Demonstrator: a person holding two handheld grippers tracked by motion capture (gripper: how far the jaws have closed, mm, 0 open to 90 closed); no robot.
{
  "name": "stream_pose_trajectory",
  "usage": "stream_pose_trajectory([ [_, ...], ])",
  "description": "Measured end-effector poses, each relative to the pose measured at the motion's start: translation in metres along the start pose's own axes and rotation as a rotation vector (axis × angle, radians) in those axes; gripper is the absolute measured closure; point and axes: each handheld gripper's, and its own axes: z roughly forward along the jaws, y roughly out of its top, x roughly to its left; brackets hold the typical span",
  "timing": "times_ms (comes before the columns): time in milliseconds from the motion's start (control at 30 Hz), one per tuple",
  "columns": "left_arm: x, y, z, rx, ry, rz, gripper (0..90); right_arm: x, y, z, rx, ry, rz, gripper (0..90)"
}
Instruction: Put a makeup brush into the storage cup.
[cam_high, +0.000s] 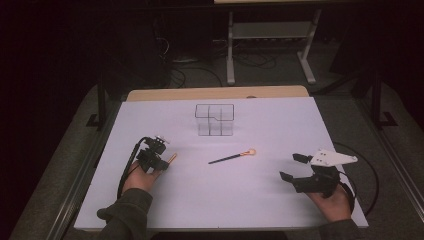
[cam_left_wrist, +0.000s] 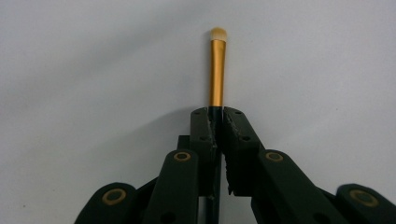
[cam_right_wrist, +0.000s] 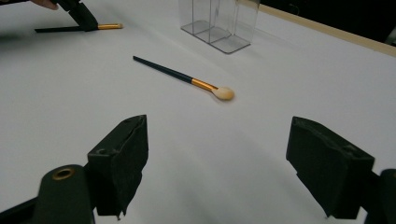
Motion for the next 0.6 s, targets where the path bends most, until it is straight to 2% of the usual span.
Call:
stream_pose_trajectory([
  [33,-0.001,0.002,0.0,0.018,0.0,0.009,83.2,0.0,0.0,0.0,-0.001,0.001,-0.002,20.0],
  [167,-0.001,0.002,0.0,0.015,-0.006,0.01,83.3,0.001,0.0,0.0,0.001,0.004,-0.001,20.1],
  [333,0.004,0.002,-0.001,0.021,-0.039,0.015,83.4,0.001,0.0,0.001,-0.006,0.014,0.004,20.0],
  [400,0.003,0.002,-0.002,0.002,-0.057,0.005,83.4,0.001,0.001,0.001,-0.004,0.02,0.011,20.3],
  [600,0.004,0.0,-0.01,-0.02,-0.093,0.022,83.4,0.003,0.002,0.004,0.006,0.039,0.014,20.4],
])
